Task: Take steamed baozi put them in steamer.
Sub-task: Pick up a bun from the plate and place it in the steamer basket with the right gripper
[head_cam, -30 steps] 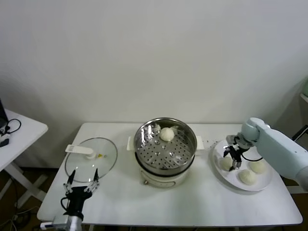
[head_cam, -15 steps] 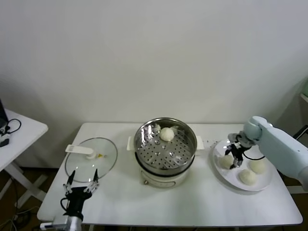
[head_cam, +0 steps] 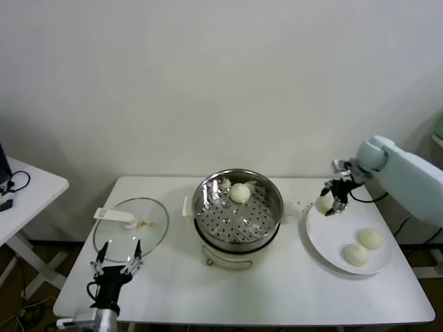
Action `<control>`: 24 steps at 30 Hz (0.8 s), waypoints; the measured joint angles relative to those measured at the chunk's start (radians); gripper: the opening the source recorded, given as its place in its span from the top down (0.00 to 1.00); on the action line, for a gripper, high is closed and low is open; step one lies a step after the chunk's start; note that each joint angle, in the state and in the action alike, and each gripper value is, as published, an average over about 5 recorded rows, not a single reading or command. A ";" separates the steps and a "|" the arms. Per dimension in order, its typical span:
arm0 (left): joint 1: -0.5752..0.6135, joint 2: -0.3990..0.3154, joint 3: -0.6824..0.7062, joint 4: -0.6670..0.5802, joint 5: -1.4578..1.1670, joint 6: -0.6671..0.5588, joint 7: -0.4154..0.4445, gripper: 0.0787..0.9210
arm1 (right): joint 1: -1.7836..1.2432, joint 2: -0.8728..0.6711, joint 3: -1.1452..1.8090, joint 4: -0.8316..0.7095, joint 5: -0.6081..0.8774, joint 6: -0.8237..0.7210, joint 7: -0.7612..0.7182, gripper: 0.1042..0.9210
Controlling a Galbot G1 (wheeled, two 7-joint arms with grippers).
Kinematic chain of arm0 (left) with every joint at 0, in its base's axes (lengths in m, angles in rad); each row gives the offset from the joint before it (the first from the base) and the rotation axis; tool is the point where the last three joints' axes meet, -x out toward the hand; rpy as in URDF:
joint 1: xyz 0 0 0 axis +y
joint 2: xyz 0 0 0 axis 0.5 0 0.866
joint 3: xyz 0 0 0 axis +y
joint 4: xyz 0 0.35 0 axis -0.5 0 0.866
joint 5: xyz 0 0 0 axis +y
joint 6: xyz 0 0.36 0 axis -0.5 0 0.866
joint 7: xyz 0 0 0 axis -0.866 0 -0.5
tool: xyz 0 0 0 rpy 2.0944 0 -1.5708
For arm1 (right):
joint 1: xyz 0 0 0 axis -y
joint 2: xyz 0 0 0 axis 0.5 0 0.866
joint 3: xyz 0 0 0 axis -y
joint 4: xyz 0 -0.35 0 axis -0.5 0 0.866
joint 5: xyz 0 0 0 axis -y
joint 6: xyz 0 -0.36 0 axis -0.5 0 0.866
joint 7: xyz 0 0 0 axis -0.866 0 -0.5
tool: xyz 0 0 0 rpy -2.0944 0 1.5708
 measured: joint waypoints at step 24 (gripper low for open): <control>-0.001 0.007 0.022 -0.030 0.031 0.002 0.004 0.12 | 0.281 0.285 -0.344 0.063 0.453 -0.127 0.071 0.26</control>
